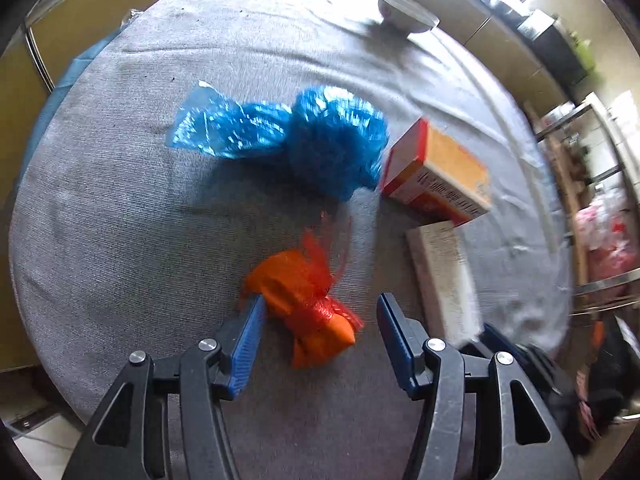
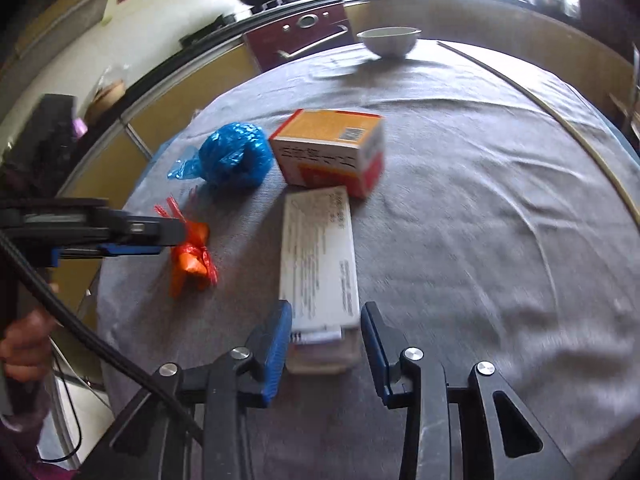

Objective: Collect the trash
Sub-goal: 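Grasp the orange mesh bag with the left tool while the right tool grasps the white medicine box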

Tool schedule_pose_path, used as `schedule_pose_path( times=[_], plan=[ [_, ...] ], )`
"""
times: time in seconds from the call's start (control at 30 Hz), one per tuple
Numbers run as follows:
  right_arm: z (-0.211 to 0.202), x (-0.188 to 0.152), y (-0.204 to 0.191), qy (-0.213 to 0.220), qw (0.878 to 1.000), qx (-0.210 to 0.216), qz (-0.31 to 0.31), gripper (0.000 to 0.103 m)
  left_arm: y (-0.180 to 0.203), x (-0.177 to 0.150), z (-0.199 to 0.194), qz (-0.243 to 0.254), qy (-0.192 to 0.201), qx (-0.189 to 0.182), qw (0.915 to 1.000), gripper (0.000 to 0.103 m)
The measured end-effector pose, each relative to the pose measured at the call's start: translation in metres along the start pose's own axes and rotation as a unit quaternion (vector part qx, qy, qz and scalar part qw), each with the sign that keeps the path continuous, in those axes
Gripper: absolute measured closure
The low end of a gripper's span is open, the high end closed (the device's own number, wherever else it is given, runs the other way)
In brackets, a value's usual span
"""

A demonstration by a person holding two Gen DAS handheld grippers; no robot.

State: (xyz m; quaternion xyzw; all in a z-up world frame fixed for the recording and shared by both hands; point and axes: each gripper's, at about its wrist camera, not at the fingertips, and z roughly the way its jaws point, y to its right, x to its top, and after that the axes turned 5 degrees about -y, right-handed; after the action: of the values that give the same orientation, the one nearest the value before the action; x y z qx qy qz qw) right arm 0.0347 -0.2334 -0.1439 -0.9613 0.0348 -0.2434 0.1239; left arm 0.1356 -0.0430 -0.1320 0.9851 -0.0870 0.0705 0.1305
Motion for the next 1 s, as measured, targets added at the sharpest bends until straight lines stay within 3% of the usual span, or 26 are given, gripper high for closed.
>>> schedule_pose_path(
  times=[0.17,0.2,0.23,0.27,0.33,0.53,0.73,0.8,0.9,1.0],
  plan=[
    [-0.014,-0.014,0.011,0.004,1.000,0.010,0.021,0.064,0.015,-0.003,0.006,0.031,0.025,0.049,0.9980,0.045],
    [-0.018,-0.014,0.013,0.009,0.999,0.020,0.026,0.064,0.018,-0.004,0.007,0.039,0.030,0.053,0.9974,0.048],
    [-0.021,-0.012,0.017,0.013,0.999,0.034,0.034,0.062,0.020,-0.004,0.007,0.047,0.033,0.054,0.9969,0.059],
    [-0.024,-0.011,0.019,0.017,0.998,0.040,0.042,0.059,0.021,-0.005,0.009,0.058,0.029,0.049,0.9967,0.064],
    [-0.031,-0.005,0.022,0.030,0.997,0.044,0.047,0.046,0.019,-0.005,0.009,0.065,0.028,0.039,0.9968,0.064],
    [-0.022,0.011,0.015,0.014,0.999,0.039,0.036,0.045,0.005,-0.006,0.004,0.113,0.014,0.015,0.9934,0.066],
    [0.006,0.024,-0.003,-0.021,1.000,0.014,0.016,0.045,-0.015,-0.011,-0.004,0.154,-0.004,-0.008,0.9881,0.066],
    [0.015,0.026,-0.008,-0.032,0.999,-0.010,0.008,0.045,-0.024,-0.011,-0.008,0.156,-0.001,-0.008,0.9877,0.061],
    [0.022,0.028,-0.017,-0.034,0.999,-0.037,-0.010,0.045,-0.034,-0.014,-0.020,0.149,0.009,-0.012,0.9888,0.047],
    [0.026,0.026,-0.023,-0.030,0.997,-0.059,-0.030,0.046,-0.033,-0.014,-0.025,0.150,0.015,-0.017,0.9884,0.046]
  ],
)
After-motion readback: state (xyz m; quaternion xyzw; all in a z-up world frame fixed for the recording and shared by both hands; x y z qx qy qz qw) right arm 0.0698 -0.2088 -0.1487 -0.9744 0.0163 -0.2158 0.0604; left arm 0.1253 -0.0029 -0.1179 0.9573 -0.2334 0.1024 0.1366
